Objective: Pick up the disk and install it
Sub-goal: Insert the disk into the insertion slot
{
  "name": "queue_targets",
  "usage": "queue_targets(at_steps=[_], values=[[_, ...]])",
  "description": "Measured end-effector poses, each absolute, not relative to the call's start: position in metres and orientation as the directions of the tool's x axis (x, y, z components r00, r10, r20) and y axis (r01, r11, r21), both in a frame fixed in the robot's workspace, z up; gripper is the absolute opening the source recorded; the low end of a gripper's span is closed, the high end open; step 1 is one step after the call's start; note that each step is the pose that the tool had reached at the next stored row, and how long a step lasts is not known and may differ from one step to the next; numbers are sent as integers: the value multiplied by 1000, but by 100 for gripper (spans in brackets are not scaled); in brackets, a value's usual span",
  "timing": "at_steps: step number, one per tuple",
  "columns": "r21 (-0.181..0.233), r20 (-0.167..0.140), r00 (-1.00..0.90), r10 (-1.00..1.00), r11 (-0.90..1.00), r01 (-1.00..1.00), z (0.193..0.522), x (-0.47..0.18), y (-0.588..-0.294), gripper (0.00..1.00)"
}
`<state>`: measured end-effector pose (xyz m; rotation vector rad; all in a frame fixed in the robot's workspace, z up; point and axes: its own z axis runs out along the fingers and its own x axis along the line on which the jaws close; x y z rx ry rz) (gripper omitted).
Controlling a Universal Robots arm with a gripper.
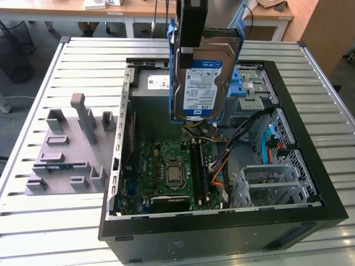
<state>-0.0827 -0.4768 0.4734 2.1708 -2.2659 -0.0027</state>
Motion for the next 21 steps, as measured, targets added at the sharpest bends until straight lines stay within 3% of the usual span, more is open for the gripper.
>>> queue_targets(at_steps=[21], values=[[4,-6,-43,-999,43,-999,472,-83,-517,36]])
